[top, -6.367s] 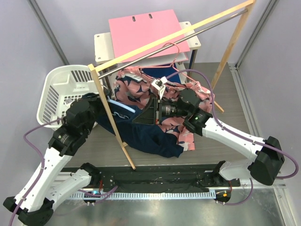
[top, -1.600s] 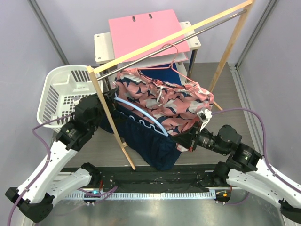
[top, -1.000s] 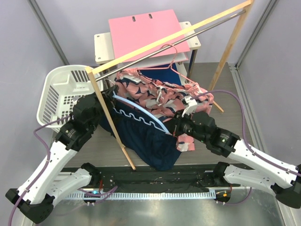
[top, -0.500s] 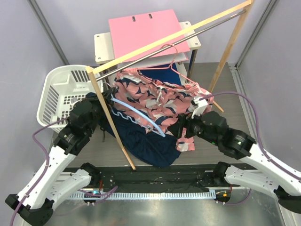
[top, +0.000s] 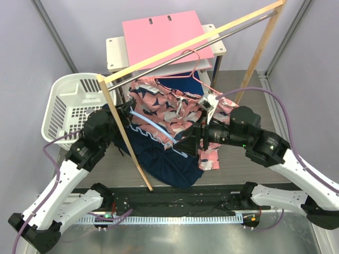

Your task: Remove the shorts from the hanger

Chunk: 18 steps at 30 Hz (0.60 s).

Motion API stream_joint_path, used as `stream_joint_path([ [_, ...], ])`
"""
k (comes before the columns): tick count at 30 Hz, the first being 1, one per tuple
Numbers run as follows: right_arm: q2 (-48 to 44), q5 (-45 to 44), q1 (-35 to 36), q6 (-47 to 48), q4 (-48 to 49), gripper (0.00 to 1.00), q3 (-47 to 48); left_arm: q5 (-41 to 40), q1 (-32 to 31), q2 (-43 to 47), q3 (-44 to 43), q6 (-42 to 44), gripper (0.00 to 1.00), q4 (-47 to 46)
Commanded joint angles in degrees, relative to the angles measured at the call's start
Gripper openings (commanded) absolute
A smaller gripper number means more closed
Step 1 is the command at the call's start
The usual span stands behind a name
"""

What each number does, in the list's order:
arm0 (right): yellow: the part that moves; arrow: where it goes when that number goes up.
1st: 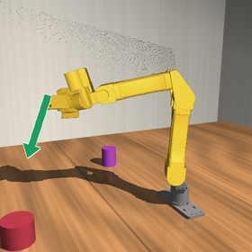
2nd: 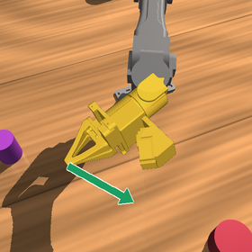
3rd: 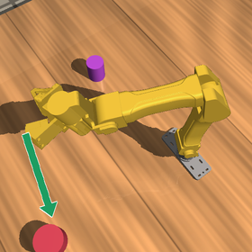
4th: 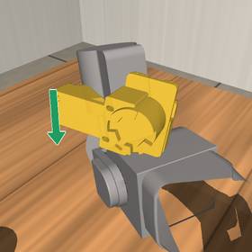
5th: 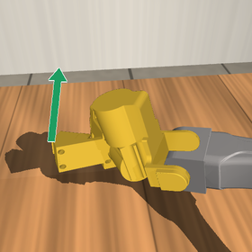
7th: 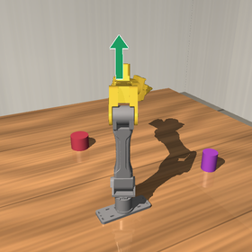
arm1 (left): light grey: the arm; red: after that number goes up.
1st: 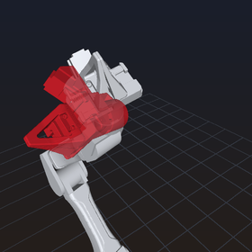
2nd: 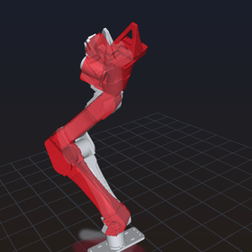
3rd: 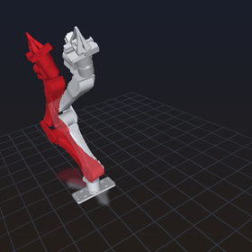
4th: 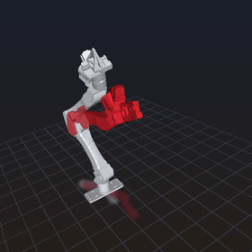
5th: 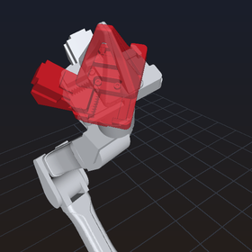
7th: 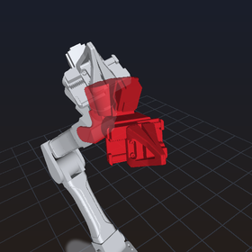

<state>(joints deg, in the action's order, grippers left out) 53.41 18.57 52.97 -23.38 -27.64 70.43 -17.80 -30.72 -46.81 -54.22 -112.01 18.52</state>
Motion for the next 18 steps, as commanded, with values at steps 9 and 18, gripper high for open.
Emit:
stream_joint_path([
  [9,10.8,-3.4,2.9,4.2,0.8,0.72,7.4,0.8,0.2,1.3,-2.4,-0.3,0.00,-4.9],
  [18,12.1,-17.2,10.2,6.0,0.6,0.52,5.3,0.8,0.2,1.7,-2.7,-0.6,0.00,-4.2],
])
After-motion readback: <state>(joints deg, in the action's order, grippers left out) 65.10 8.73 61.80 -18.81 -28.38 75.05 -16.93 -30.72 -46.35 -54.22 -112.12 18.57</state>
